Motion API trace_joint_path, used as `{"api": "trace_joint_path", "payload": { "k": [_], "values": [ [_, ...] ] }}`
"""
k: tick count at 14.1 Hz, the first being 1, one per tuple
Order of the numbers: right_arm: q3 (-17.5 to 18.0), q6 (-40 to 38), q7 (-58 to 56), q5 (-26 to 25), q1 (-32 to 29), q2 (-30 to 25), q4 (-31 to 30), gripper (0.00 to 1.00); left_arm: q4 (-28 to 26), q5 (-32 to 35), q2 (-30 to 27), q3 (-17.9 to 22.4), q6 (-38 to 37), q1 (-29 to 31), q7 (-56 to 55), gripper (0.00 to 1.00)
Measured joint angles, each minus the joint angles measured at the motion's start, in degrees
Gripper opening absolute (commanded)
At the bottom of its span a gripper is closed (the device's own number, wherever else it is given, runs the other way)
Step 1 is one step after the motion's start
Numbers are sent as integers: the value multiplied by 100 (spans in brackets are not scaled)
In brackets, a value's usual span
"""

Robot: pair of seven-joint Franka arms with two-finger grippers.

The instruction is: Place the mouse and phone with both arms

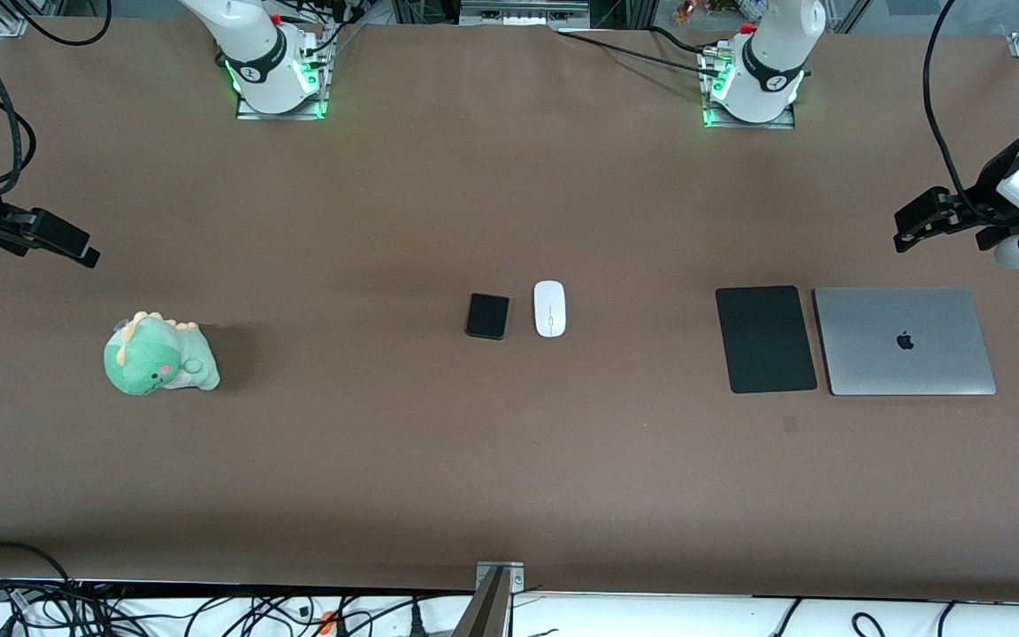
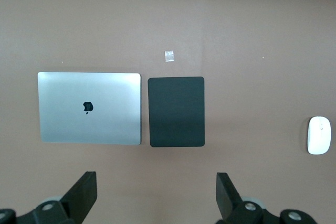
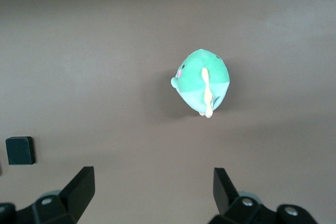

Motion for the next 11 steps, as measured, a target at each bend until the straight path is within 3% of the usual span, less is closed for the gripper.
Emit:
{"api": "trace_joint_path", "payload": {
  "k": [11],
  "values": [
    [0,-3,0,0,27,0,0,100,-19,-23,-40,-56,-43,29,-3,100]
  ]
}}
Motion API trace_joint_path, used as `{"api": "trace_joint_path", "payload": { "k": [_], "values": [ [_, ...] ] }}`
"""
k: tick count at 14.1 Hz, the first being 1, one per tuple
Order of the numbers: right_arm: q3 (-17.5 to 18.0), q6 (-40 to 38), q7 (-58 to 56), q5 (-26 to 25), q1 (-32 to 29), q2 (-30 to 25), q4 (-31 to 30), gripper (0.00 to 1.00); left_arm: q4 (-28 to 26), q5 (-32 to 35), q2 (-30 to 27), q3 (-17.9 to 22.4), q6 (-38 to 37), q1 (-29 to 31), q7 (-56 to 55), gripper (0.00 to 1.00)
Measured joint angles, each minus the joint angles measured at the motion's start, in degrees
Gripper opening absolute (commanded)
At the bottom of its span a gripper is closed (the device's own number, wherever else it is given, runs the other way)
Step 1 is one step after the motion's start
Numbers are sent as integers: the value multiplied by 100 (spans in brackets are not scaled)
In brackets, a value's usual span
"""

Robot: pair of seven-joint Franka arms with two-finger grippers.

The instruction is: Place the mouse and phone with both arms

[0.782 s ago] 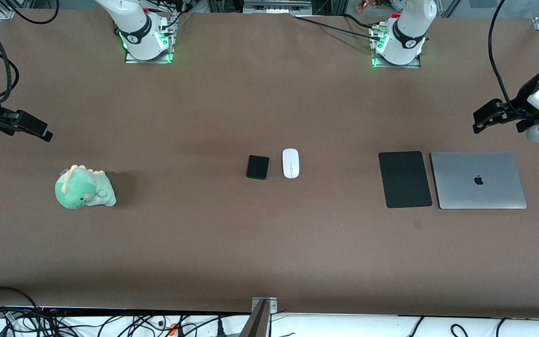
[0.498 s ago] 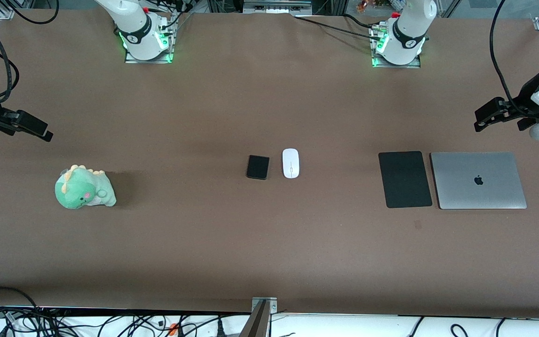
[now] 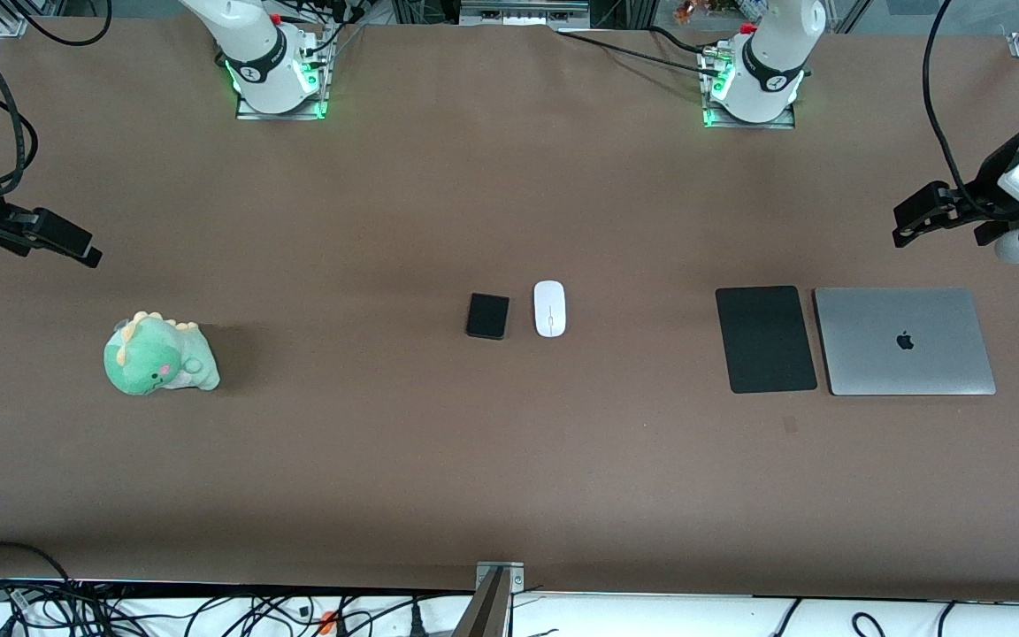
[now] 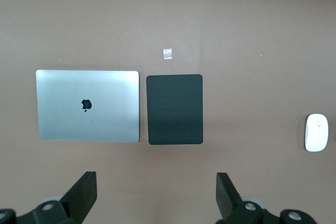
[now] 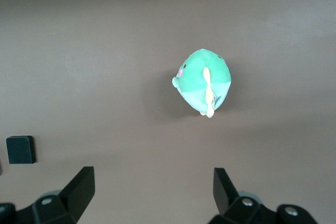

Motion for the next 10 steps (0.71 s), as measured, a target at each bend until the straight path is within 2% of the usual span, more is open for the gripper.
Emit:
{"api": "trace_joint_path", "payload": {
  "k": [10],
  "values": [
    [0,0,0,0,16,1,0,100,-5,-1,0,-65,0,-5,0,100]
  ]
}}
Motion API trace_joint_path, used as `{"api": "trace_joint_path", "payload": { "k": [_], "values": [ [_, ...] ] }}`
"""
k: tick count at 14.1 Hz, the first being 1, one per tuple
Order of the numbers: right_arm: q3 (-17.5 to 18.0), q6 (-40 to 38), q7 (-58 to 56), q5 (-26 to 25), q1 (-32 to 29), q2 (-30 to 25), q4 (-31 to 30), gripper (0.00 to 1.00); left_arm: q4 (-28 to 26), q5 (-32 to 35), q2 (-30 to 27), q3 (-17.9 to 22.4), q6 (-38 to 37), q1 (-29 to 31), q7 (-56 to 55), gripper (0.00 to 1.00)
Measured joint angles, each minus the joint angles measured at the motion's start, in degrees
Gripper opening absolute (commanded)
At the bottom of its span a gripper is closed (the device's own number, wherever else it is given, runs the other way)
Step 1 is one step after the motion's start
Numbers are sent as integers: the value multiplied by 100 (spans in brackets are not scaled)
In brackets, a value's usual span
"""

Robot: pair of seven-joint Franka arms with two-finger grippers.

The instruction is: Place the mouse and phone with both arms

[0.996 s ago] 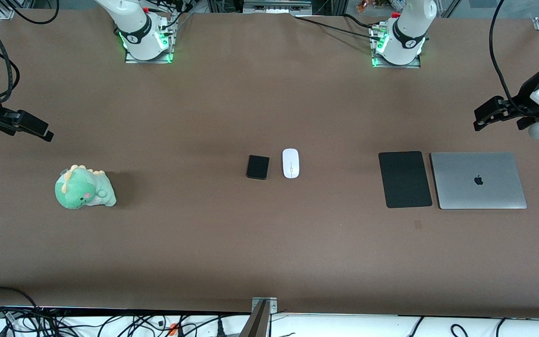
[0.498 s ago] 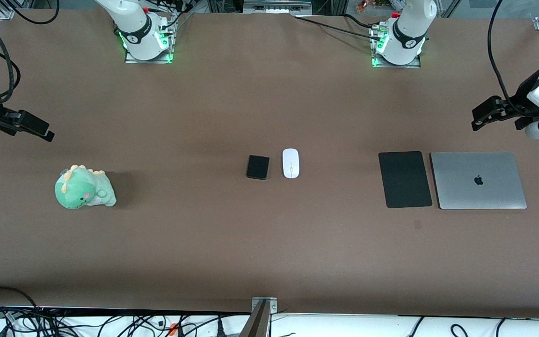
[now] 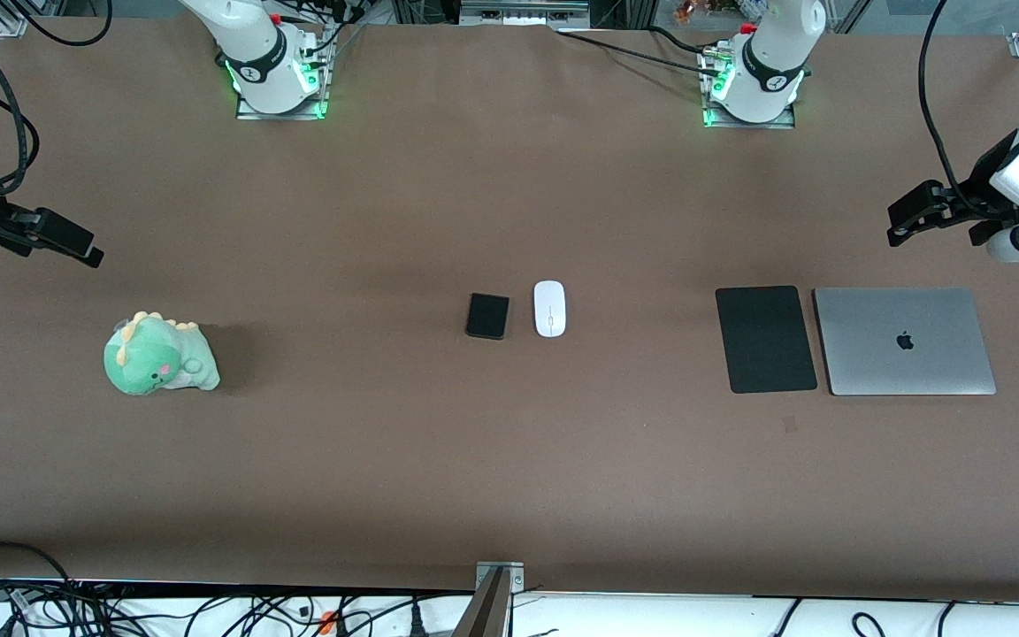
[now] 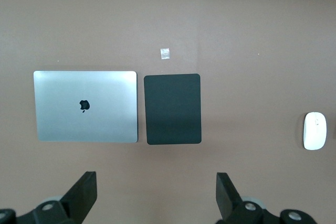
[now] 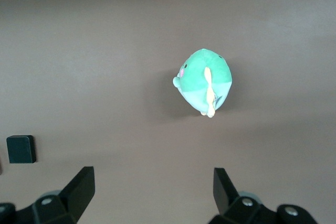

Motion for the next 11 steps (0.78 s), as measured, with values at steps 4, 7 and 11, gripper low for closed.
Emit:
{"api": "trace_joint_path", "payload": {
  "k": [4,7,11],
  "values": [
    [0,0,0,0,6,5,0,100,-14,-3,4,-50,1,-7,-2,100],
    [0,0,0,0,11,6,0,100,-27,-10,47,-171,11,-10,-201,100],
    [0,0,0,0,20,6,0,100,-29,-11,198,-371,135,-28,-595,100]
  ]
}}
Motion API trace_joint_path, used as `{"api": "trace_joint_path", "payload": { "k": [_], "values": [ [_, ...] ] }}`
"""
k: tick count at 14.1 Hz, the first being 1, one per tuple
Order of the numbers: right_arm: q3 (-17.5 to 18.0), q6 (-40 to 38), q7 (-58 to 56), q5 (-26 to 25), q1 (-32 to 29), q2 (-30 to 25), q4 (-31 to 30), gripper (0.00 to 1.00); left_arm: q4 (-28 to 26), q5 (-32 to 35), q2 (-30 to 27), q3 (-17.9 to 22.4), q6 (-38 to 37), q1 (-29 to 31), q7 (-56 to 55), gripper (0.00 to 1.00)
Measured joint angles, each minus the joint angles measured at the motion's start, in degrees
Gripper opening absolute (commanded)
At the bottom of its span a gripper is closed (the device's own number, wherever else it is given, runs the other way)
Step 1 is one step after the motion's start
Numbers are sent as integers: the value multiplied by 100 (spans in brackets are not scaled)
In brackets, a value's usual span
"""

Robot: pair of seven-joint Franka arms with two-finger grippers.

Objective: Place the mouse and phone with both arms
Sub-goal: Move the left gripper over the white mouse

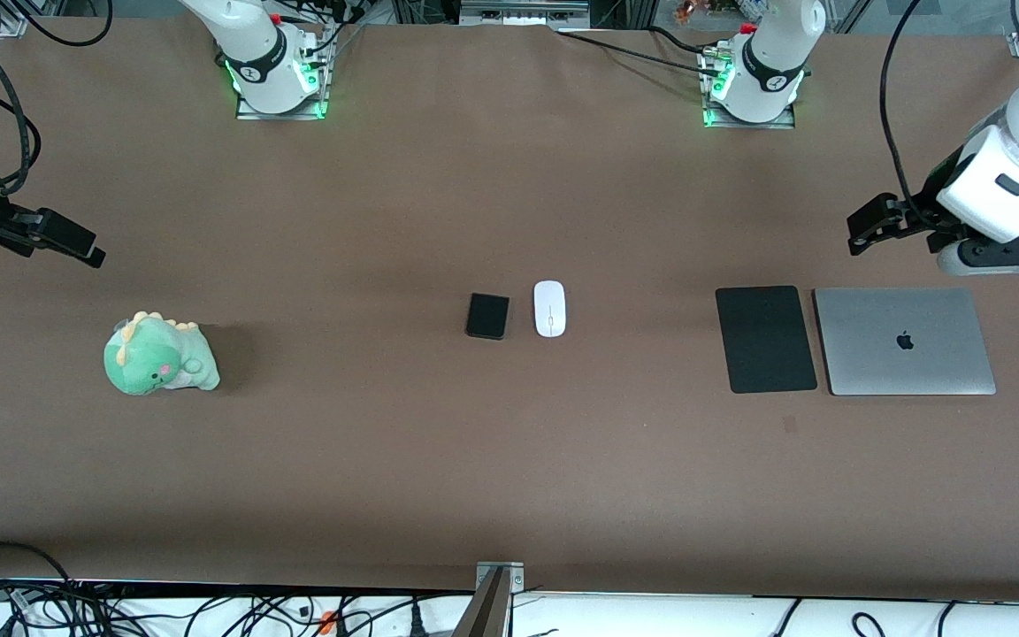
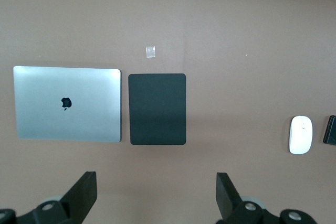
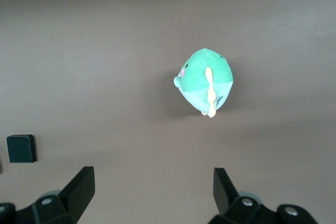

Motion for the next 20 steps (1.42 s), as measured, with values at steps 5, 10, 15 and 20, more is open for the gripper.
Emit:
{"api": "trace_joint_path", "payload": {
  "k": [5,10,15,20],
  "values": [
    [1,-5,4,0,34,15,0,100,-1,-3,57,-40,68,-51,-79,100],
    [8,-19,5,1,177,106,-9,100,-12,-6,483,-87,237,-709,-661,100],
    [17,-111,11,1,394,492,-25,100,-17,-6,1046,-98,781,-1365,-1705,100],
    [18,-168,11,1,468,596,-64,100,161,184,1770,-90,1025,-2215,-3095,100]
  ]
}}
